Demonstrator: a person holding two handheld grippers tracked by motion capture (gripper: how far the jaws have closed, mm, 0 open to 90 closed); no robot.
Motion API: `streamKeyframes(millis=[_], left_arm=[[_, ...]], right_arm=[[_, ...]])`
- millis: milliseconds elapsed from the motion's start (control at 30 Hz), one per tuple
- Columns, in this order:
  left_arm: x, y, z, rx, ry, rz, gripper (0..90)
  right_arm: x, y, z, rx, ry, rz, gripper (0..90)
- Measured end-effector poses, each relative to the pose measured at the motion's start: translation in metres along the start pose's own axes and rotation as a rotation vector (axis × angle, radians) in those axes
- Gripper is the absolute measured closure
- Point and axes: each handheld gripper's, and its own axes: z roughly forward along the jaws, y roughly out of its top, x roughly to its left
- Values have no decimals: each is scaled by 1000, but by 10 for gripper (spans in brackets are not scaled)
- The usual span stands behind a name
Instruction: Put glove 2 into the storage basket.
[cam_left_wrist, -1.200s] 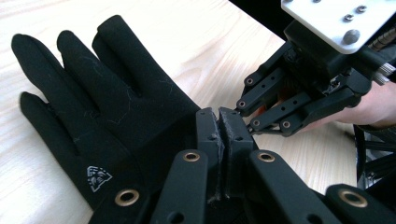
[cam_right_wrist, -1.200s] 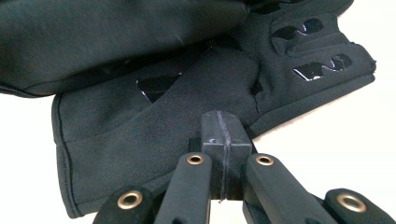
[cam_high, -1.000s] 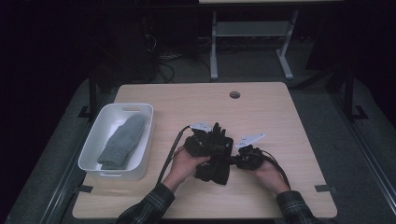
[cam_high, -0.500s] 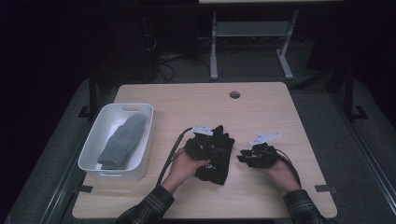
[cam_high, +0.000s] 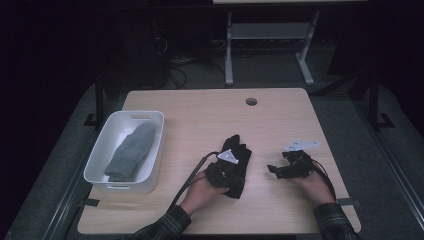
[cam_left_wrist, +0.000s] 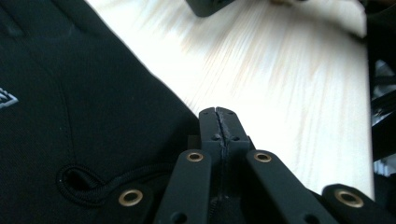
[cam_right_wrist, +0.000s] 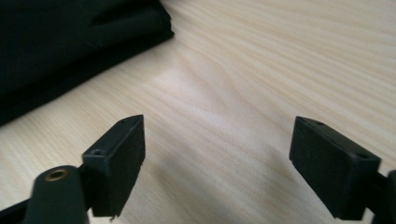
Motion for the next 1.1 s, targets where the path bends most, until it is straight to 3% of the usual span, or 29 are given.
streamKeyframes(millis=[267, 567, 833, 1000, 1033, 1100], left_arm=[[0, -3, -5, 32, 20, 18, 894], [7, -17, -31, 84, 74, 31, 894], [15, -31, -48, 90, 93, 15, 894], [19, -38, -59, 98, 130, 7, 894], [21, -39, -62, 112, 132, 20, 894], [21, -39, -61, 99, 127, 4, 894]], right_arm=[[-1, -2, 6, 15, -28, -10, 138], [-2, -5, 9, -2, -34, -4, 88], [-1, -5, 10, -13, -31, -5, 85], [0, -5, 10, -13, -33, -3, 83], [0, -5, 10, -13, -33, -3, 83], [0, -5, 10, -12, -33, -2, 83]])
